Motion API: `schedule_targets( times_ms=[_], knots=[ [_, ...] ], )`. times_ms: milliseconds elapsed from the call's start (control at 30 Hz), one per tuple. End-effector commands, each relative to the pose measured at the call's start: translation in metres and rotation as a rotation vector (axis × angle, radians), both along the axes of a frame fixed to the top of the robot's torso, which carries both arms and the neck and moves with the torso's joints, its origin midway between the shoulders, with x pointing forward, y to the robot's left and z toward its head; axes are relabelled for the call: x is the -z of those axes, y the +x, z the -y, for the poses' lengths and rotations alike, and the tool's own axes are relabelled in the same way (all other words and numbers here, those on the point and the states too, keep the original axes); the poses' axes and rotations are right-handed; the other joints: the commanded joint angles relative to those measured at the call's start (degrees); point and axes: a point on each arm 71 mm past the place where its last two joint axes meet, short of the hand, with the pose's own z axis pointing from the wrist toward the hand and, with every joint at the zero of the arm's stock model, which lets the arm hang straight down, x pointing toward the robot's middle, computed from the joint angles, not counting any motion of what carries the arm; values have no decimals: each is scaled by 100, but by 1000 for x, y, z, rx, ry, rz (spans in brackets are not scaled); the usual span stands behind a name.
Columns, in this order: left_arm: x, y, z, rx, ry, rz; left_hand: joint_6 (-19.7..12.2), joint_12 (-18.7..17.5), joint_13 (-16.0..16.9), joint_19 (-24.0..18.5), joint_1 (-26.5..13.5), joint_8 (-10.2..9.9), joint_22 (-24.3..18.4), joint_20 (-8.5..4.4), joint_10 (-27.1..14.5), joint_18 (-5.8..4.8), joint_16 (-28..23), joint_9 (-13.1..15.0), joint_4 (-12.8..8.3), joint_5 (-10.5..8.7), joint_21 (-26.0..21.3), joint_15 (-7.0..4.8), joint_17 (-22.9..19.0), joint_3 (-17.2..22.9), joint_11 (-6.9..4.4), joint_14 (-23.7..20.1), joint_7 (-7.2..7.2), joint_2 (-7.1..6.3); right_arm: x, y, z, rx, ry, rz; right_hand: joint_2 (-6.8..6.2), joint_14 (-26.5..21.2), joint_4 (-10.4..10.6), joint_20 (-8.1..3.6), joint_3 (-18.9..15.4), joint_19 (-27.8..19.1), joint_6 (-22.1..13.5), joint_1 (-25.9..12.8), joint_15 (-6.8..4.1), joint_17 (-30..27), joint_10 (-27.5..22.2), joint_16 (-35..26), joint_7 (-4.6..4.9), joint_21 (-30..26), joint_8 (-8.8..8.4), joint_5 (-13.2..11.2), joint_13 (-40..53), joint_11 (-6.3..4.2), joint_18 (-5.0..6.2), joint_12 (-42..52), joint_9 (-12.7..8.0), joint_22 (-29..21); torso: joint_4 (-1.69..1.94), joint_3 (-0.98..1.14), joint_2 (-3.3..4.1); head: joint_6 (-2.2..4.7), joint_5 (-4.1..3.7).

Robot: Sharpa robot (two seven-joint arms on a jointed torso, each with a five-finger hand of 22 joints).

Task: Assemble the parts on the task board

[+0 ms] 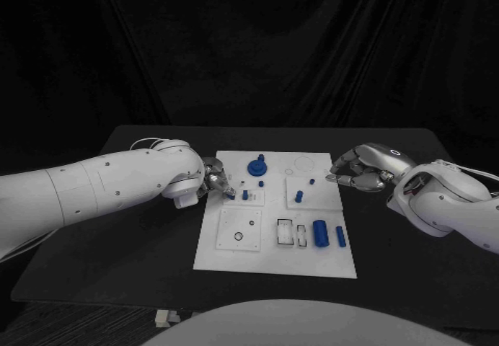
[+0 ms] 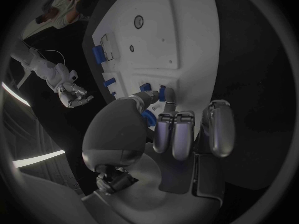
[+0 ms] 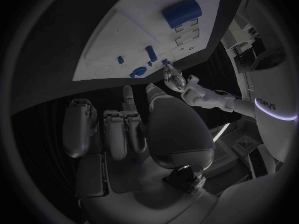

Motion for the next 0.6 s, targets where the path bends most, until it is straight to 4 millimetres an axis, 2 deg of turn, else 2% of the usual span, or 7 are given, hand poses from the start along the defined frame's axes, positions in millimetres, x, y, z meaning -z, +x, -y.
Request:
schedule_targets(
  times_ms=[33, 500, 567, 600],
  knots=[
    [2, -1, 3, 20, -13, -7, 7, 15, 1497, -34, 15, 16, 1094, -8, 609, 49, 15, 2, -53, -19, -39, -5, 1509, 109, -28, 606, -48, 64, 2, 0, 0, 10, -4, -10, 49, 600, 5, -14, -5, -37, 31, 28, 23, 1510, 589, 15, 6, -33, -31, 37, 1510, 26, 70, 14, 9, 1054, -2, 0, 2, -1, 1],
    [6, -2, 4, 21, -6, -19, 5, 15, 1497, -35, -13, 13, 1092, -9, 609, 50, 15, -2, -48, -53, -45, -5, 1509, 104, -26, 606, -47, 67, 2, 0, 0, 9, -5, -13, 52, 600, 0, -13, -3, -42, 33, 38, 23, 1510, 589, 15, 5, -42, -32, 42, 1510, 26, 72, 14, 11, 1051, -1, 1, -1, -1, 12],
    [6, -2, 4, 23, -6, -21, 23, 15, 1497, -39, -127, 9, 1088, -5, 609, 50, 15, -17, 12, -411, -57, -5, 1509, 25, -32, 606, -61, 94, 3, 0, 0, 8, -5, -13, 54, 600, -2, -13, -1, -41, 35, 42, 23, 1510, 589, 15, 5, -42, -31, 44, 1510, 26, 72, 14, 12, 1052, 0, 1, 1, -1, 15],
    [6, -2, 4, 24, -6, -22, 29, 15, 1497, -37, -157, 7, 1089, -7, 609, 50, 15, -23, 30, -473, -56, -4, 1509, -3, -32, 606, -61, 100, 3, 0, 0, 8, -5, -13, 54, 600, -2, -13, -1, -41, 35, 42, 23, 1510, 589, 15, 5, -42, -31, 44, 1510, 26, 72, 14, 12, 1052, -1, 0, 1, -1, 15]
  ],
)
